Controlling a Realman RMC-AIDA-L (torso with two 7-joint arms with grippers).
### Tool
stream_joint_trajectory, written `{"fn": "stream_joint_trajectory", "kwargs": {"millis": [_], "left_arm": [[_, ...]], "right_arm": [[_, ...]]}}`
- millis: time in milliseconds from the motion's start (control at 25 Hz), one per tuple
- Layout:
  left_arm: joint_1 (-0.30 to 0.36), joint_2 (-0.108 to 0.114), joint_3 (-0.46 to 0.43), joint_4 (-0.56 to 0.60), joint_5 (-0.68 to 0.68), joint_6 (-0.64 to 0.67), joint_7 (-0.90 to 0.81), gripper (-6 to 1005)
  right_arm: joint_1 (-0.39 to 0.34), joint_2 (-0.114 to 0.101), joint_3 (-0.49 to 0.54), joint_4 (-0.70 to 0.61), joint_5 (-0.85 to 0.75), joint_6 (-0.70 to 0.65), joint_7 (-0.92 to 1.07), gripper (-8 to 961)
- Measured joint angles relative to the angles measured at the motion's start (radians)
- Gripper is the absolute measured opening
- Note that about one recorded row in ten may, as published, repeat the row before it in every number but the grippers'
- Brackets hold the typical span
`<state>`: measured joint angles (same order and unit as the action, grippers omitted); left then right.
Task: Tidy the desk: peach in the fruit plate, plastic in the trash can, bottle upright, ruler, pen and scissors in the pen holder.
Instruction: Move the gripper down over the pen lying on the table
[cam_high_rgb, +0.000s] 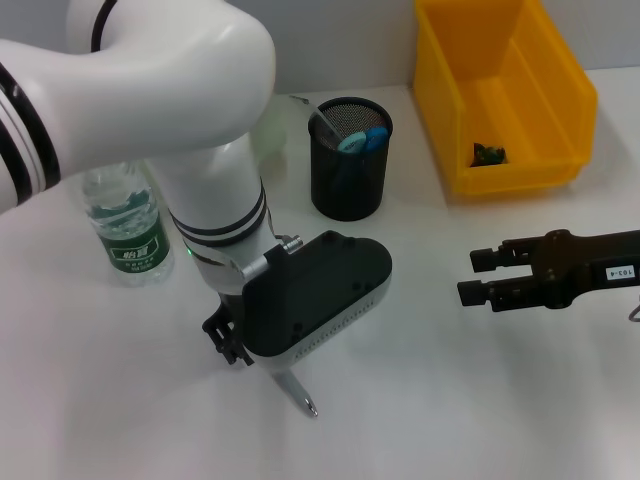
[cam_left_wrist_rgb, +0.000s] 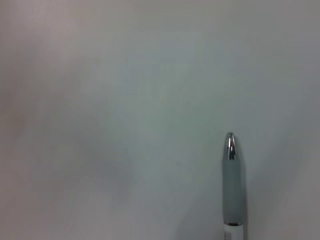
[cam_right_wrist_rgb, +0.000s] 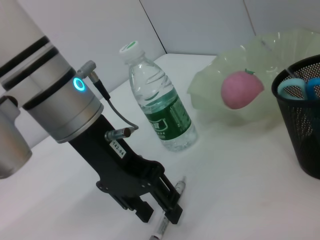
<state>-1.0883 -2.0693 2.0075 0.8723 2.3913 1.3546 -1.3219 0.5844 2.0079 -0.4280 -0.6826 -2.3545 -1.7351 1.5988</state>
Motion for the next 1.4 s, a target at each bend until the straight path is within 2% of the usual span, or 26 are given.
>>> {"fn": "stream_joint_trajectory", "kwargs": {"millis": [360,1400], "left_arm": [[0.000,0.001,-0.008,0.003,-0.049,0.021,-0.012,563],[-0.003,0.008,0.021,0.003,-0.026,0.005,-0.003,563]], "right_arm": [[-0.012,0.000,-0.002,0.000,-0.002,-0.003,-0.001,730],[0.002,0.004,-0.028,0.000,-0.002,0.006,-0.010,729]]}}
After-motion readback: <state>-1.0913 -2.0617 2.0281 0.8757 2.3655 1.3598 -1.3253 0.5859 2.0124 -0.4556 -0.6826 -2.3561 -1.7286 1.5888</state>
